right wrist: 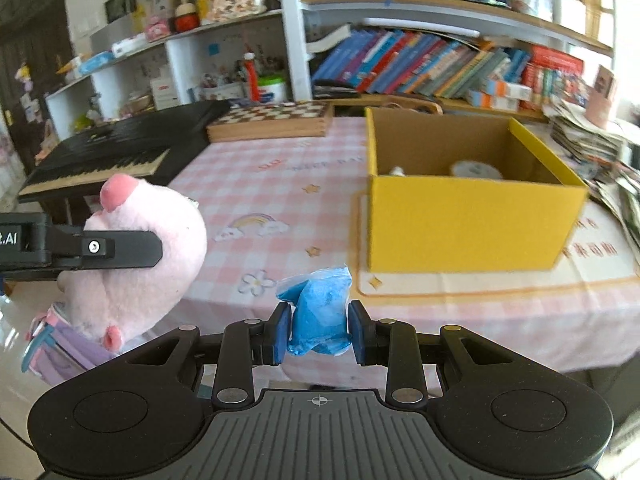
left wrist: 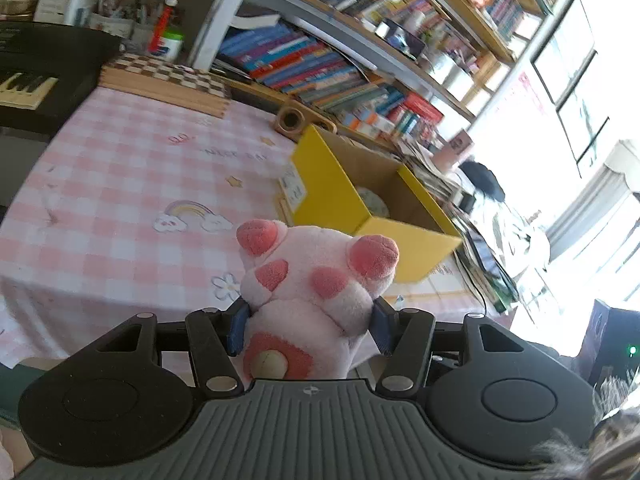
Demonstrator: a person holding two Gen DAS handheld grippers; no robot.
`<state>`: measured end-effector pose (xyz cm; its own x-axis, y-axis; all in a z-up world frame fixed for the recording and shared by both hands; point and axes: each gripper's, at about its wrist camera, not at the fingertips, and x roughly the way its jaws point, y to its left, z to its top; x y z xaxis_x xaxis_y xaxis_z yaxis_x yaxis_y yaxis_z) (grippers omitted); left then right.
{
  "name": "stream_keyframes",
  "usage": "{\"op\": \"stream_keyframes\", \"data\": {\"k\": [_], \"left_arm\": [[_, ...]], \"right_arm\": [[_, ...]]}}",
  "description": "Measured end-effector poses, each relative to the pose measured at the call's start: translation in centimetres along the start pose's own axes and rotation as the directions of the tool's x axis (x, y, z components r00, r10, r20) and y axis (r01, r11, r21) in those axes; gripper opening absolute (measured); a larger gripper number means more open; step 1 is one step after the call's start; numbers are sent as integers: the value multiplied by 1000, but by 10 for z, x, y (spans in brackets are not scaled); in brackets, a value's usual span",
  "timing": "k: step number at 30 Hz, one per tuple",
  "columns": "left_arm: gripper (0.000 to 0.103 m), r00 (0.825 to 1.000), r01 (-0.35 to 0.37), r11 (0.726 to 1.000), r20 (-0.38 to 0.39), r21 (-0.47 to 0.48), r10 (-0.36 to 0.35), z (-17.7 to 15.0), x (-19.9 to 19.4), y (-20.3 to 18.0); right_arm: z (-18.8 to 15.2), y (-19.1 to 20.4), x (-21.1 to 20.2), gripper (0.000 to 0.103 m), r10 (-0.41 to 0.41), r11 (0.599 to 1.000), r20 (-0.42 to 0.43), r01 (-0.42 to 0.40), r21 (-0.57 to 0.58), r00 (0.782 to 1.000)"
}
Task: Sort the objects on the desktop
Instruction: 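Lift the plush pig with the left tool while the right tool carries the blue cloth toward the box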
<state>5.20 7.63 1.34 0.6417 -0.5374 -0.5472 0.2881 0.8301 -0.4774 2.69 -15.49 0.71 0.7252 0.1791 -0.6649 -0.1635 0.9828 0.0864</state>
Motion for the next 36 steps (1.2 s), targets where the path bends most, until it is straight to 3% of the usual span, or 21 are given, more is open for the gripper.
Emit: {"op": "stream_keyframes", "data": {"k": [19,36], "left_arm": [[55,985,125,990,-128,60,-117,-13,47,-45],[55,981,141,986,-143,86,-128,7,97,-94]], "right_arm": [[-18,-57,-20,30,-134,985,-52,139,98,990],[5,-118,-9,30,-130,984,-52,135,113,990]]}}
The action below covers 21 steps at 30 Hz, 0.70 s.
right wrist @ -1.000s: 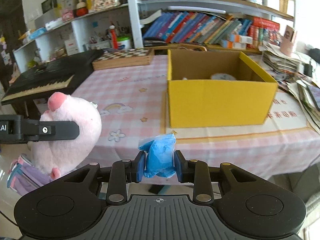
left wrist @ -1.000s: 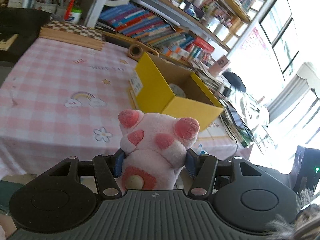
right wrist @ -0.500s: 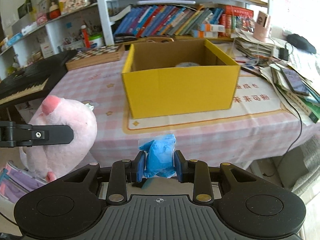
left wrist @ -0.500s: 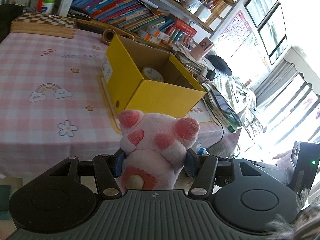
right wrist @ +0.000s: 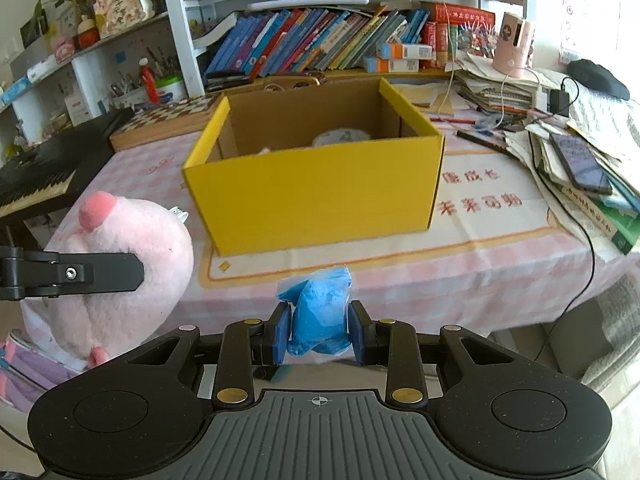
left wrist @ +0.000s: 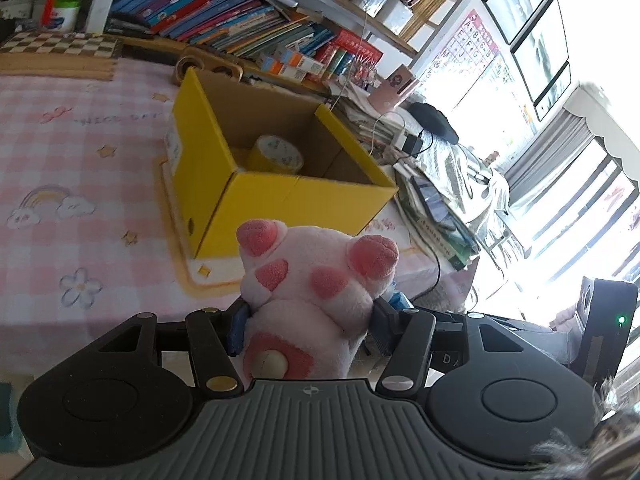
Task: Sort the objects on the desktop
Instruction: 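Lift the plush pig with the left tool while the right tool carries the blue cloth toward the box, then lower the pig into the yellow box with the left tool while the right tool lowers the cloth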
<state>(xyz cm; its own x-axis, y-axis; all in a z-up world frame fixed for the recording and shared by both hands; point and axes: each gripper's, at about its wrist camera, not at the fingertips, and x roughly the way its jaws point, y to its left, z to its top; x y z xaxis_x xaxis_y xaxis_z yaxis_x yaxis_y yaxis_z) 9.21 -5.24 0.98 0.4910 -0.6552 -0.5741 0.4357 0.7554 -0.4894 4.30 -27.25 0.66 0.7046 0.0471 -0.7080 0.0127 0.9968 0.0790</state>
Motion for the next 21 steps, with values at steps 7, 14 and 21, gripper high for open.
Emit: {"op": "stream_keyframes", "data": {"k": [7,14,21], "left_arm": [[55,997,-13,999,77,51,9,37,20,-26],[55,981,-76,994,182,77,60,81,40,-45],[55,962,-206,976,198,76,188,114,88,-43]], "right_arm": [[40,-24,5,30,36,999,82,-34,-24,996],[89,-36,20,30,115,990,173,-98,-103,978],[136,-43,69,30,159,970,179,-119,-214,971]]}}
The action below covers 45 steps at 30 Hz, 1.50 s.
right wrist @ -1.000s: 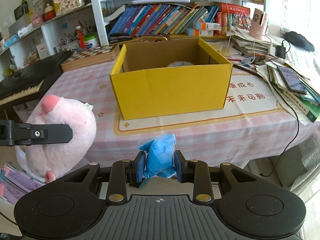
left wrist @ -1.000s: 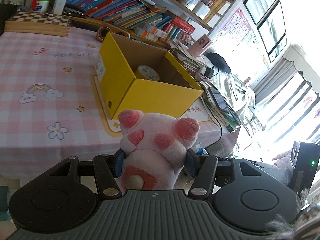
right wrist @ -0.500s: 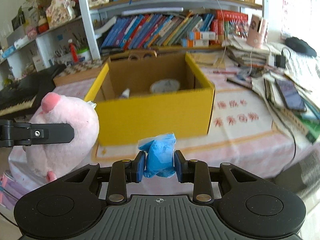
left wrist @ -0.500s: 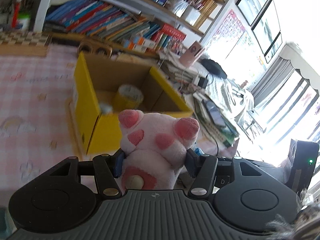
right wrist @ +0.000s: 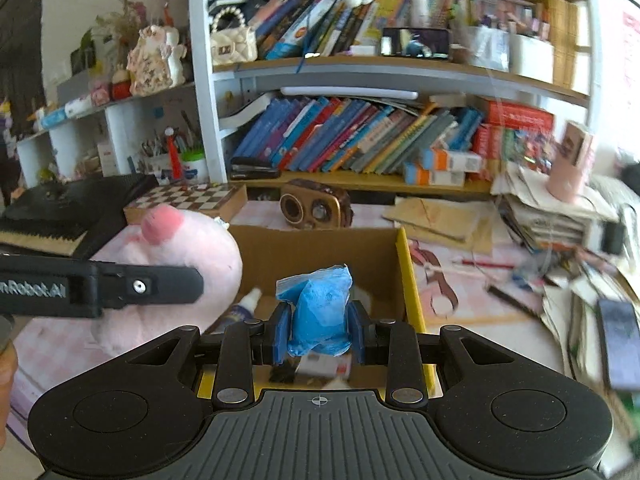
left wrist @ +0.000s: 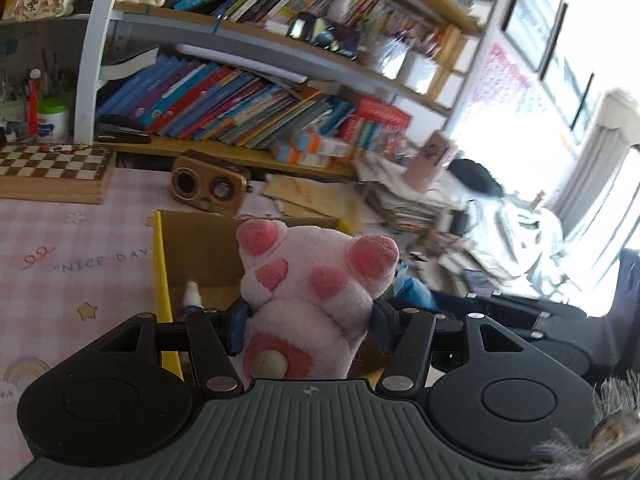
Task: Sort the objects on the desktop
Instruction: 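Lower the pig into the yellow box with the left tool while the right tool lowers the cloth, then open the left tool to release the pig while the right tool releases the cloth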
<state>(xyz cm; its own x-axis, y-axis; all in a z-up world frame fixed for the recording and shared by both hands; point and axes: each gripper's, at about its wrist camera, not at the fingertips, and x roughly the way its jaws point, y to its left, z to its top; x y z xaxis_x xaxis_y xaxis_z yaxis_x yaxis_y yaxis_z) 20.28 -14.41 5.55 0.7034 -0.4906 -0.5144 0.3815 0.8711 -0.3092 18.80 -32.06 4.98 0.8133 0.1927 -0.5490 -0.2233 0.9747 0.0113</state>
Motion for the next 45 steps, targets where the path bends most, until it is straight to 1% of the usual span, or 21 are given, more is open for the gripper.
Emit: {"op": "stream_keyframes", "data": {"k": [3,7,10,11,12,14,17,22,27,29,31,33,35,38,41,45], "left_arm": [[55,997,-61,998,-44,36,62,3,30,0],[55,985,-113,991,-121,73,121,-2,65,3],[56,973,-142,984,-169,105,159,-7,84,5],[56,968,-159,975,-169,152,184,-8,89,2],[56,966,-164,970,-171,178,194,-8,92,0],[56,964,-154,969,-184,194,190,-7,97,-2],[57,956,-160,957,-202,243,211,-7,106,-6],[57,948,-174,954,-220,243,229,-10,113,-7],[57,943,-183,947,-226,263,245,-11,118,-9],[58,944,-194,943,-210,269,254,-12,116,-11],[60,949,-202,944,-187,260,255,-12,111,-12],[68,953,-206,948,-169,242,250,-12,105,-13],[81,962,-218,947,-114,235,249,-11,93,-18],[94,972,-217,944,-39,249,234,-9,75,-25],[98,973,-231,940,32,250,231,-6,53,-35],[101,963,-264,938,118,224,243,-6,22,-41]], "right_arm": [[6,-4,28,30,18,998,-42,-21,-66,999],[7,-8,64,30,23,986,-120,-42,-160,993],[8,-13,89,30,32,975,-193,-72,-209,981],[8,-14,97,30,38,970,-223,-89,-225,974],[8,-14,102,30,38,966,-242,-98,-239,970],[6,-13,111,30,39,955,-276,-117,-273,960],[6,-11,121,29,31,941,-298,-128,-312,954],[6,-7,130,29,9,911,-310,-136,-390,951],[4,-4,134,29,-2,889,-315,-142,-435,949],[5,-5,134,30,7,891,-313,-148,-429,950],[6,-7,130,32,17,896,-285,-141,-420,959],[7,-11,123,32,28,903,-249,-131,-409,968],[9,-18,116,32,39,924,-228,-122,-363,973],[13,-27,101,34,62,949,-189,-116,-293,980],[17,-31,84,35,65,964,-139,-98,-246,988],[17,-34,56,44,78,985,-78,-88,-146,994]]}}
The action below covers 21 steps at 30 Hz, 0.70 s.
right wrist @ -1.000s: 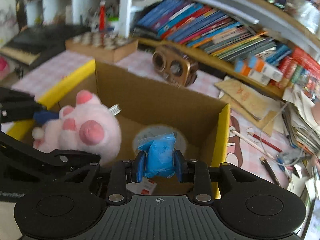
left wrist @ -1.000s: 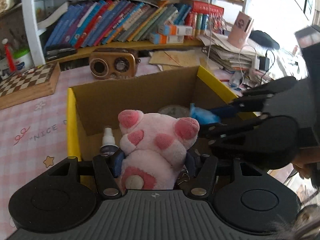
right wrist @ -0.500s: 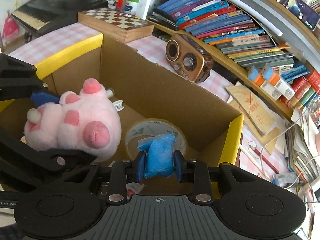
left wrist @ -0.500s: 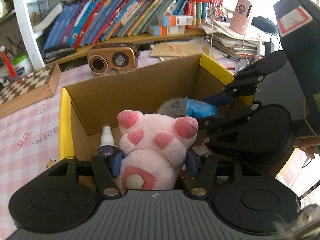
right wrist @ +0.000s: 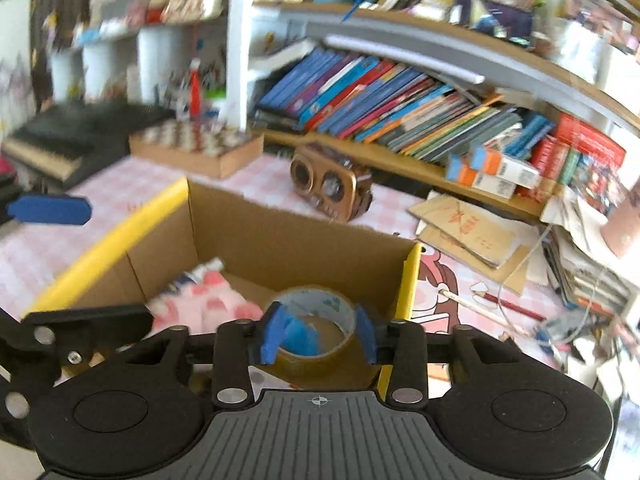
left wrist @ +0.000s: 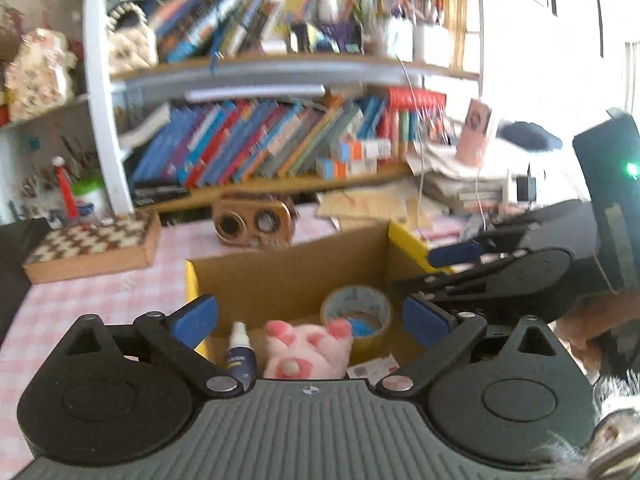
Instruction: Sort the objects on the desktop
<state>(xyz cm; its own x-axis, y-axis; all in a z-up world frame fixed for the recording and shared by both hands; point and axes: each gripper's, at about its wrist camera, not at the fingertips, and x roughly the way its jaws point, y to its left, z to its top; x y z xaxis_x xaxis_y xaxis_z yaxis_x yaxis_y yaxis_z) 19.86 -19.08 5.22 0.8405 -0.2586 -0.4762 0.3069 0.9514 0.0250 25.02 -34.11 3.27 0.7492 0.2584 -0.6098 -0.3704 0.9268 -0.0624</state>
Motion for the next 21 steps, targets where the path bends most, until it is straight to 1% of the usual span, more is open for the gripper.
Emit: {"op": "stream_keyframes", "data": {"k": [4,7,8,10,14,16,17,19,21], "left_arm": [[103,998,-35,998,42,-43,37,-4,-30,10],[103,996,-69,995,55,-69,72,-10,-50,22],[103,995,-82,994,54,-72,86,-13,-55,26],[103,993,-106,991,46,-84,111,-18,-66,34],[103,991,-129,985,31,-117,134,-31,-85,49],[103,989,-144,981,22,-130,149,-39,-93,56],[103,988,-151,979,18,-135,154,-42,-97,59],[103,986,-164,976,2,-145,166,-51,-104,65],[103,985,-171,973,-11,-154,171,-58,-111,70]], "right_arm": [[-5,5,-26,44,-6,998,44,3,64,999],[-10,10,-42,45,-22,995,64,16,100,998],[-11,12,-47,46,-29,993,68,21,114,997],[-14,18,-57,50,-42,989,80,30,142,996],[-23,33,-72,54,-69,983,94,51,178,993],[-28,42,-79,61,-86,980,95,67,188,992],[-31,47,-82,62,-96,978,95,76,193,991],[-38,58,-88,71,-114,974,91,94,206,989],[-45,68,-92,75,-124,972,82,104,210,989]]}}
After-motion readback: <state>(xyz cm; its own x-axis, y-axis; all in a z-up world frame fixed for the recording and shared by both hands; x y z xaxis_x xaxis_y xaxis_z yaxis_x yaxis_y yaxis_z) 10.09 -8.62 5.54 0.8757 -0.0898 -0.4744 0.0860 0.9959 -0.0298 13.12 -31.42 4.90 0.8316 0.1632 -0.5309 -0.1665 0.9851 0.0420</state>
